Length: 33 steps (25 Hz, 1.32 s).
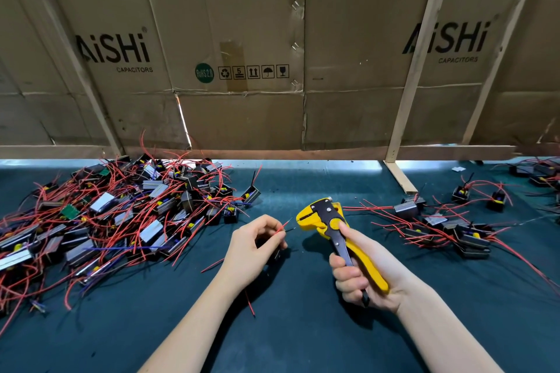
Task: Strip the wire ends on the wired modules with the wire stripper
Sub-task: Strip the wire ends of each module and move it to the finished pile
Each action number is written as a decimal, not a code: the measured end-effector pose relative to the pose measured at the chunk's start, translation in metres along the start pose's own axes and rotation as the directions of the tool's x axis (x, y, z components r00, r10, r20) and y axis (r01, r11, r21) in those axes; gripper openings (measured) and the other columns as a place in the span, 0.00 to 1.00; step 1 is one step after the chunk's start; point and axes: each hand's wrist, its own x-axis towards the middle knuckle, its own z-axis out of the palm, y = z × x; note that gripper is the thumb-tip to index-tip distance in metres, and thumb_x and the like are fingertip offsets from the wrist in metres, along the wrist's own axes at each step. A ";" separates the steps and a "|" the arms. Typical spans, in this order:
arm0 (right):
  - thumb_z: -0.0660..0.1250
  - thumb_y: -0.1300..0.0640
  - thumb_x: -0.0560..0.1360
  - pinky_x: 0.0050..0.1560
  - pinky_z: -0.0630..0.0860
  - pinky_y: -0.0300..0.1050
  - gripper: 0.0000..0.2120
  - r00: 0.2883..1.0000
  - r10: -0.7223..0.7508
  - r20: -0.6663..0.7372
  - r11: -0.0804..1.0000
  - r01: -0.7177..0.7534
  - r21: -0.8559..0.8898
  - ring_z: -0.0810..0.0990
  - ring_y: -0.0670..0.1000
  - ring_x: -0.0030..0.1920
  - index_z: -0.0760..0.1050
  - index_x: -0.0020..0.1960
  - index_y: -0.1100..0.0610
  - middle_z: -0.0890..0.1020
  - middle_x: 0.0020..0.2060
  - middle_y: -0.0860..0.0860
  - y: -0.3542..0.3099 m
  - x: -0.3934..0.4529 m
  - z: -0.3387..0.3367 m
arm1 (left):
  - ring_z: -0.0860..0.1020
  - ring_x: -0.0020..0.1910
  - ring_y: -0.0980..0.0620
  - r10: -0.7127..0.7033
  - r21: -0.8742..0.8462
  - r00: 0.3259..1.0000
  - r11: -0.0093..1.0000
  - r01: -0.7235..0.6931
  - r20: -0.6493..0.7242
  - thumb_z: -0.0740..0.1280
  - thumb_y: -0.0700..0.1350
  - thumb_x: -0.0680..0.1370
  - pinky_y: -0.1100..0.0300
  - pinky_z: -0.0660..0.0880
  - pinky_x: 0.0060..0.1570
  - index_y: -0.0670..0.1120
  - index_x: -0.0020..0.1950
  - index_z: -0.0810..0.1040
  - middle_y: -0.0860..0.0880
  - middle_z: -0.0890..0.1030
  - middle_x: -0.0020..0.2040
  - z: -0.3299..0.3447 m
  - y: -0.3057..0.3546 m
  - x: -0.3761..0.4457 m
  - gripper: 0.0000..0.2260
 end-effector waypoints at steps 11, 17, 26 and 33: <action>0.69 0.41 0.69 0.46 0.77 0.56 0.26 0.996 0.050 0.078 0.967 -0.068 0.247 0.76 0.60 0.36 0.72 0.47 0.66 0.75 0.38 0.61 0.004 0.001 0.002 | 0.70 0.52 0.56 0.067 0.586 0.959 0.779 -0.223 0.276 0.69 0.62 0.67 0.59 0.67 0.57 0.54 0.56 0.74 0.58 0.75 0.51 -0.025 -0.008 0.002 0.22; 0.70 0.44 0.67 0.47 0.77 0.57 0.24 0.994 0.050 0.096 0.966 -0.073 0.249 0.77 0.60 0.36 0.72 0.47 0.66 0.75 0.38 0.61 0.003 0.002 0.002 | 0.73 0.43 0.52 0.118 0.531 0.981 0.827 -0.184 0.156 0.75 0.50 0.73 0.60 0.68 0.46 0.45 0.50 0.80 0.51 0.76 0.43 -0.026 0.021 0.021 0.11; 0.65 0.45 0.72 0.45 0.77 0.56 0.21 0.992 0.047 0.114 0.952 -0.079 0.297 0.76 0.59 0.35 0.73 0.45 0.65 0.73 0.37 0.61 0.005 0.002 -0.001 | 0.65 0.71 0.51 0.230 0.520 0.956 0.803 -0.293 0.184 0.66 0.52 0.78 0.55 0.60 0.69 0.48 0.77 0.62 0.51 0.68 0.72 0.053 0.089 0.056 0.28; 0.67 0.44 0.70 0.45 0.78 0.56 0.23 0.994 0.060 0.091 0.967 -0.080 0.242 0.76 0.60 0.36 0.72 0.47 0.66 0.75 0.38 0.62 0.004 0.003 0.000 | 0.78 0.43 0.40 0.109 0.723 0.929 0.662 0.198 -0.354 0.67 0.39 0.73 0.49 0.73 0.43 0.42 0.46 0.76 0.43 0.81 0.41 -0.034 0.000 0.029 0.03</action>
